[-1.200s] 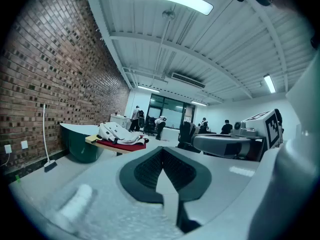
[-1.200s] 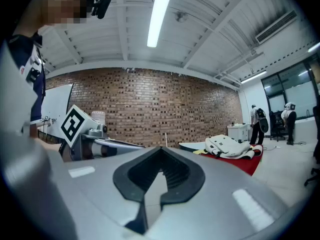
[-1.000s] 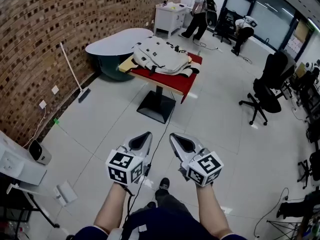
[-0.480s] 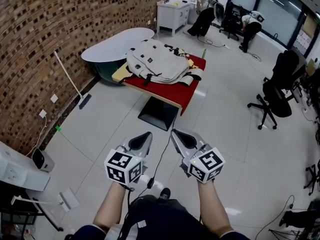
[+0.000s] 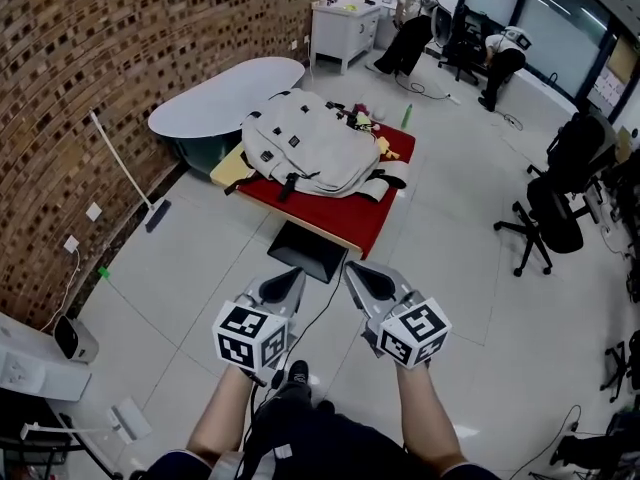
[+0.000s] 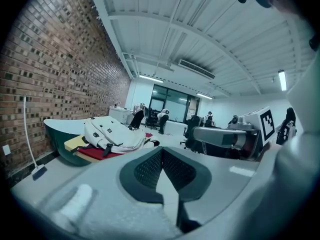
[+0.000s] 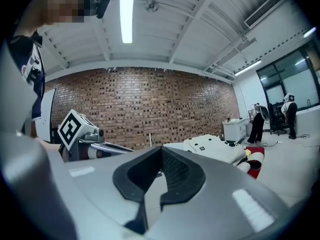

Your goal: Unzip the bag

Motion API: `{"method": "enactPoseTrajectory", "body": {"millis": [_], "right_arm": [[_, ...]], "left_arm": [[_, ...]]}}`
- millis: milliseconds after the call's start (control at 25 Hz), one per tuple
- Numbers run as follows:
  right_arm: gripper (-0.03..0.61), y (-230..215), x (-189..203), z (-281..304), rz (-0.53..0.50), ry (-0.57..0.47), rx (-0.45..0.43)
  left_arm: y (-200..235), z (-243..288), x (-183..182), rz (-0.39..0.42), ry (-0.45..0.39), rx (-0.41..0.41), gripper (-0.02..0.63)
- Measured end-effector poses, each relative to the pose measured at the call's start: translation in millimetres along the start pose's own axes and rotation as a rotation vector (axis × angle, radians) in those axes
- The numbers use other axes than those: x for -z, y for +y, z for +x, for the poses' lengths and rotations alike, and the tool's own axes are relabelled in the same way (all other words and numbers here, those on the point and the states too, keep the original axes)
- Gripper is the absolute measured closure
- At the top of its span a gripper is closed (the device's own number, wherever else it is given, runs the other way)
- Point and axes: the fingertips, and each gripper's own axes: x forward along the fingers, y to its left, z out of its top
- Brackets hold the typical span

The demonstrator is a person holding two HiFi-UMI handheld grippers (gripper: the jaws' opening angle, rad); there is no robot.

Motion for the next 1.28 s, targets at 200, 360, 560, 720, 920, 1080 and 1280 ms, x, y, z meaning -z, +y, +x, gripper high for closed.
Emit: {"method": "enactPoseTrajectory", "body": {"millis": [200,360,560,720,920,1080,1280], "right_arm": [[0.575,-36.9,2.2,43.3,-0.003,0.05,0.027],[0.575,-67.9,4.1,73.1,0.014,0.066,0.048],[0.575,-106.8,17.4,106.8,0.04,0.091,0.029],[0.575,-149.9,21.8,136.1,0.032,0.095,-0.007],[0.575,-192.6,26.5,166.2,0.034,0.116,-0.094],[0.576,-227.0,32.2,182.6,0.037,0.131,-0.136],[0.575,-248.6,41.2,202.7,0.062,0.149,-0.161]], "left_arm": [[46.0,44.2,-10.2,-0.018,0.014,0.023,0.612],[74.4,76.6,-14.4,-0.027,0.039,0.039,0.612],[105.3,118.7,-20.9,-0.036,0.047,0.028,0.612],[124.0,160.8,-29.0,-0.019,0.053,0.002,0.612],[143.3,205.3,-29.4,-0.005,0.1,-0.065,0.612],[157.3,234.4,-29.1,0.009,0.145,-0.112,0.612],[173.0,253.0,-21.9,0.008,0.214,-0.145,0.612]]}}
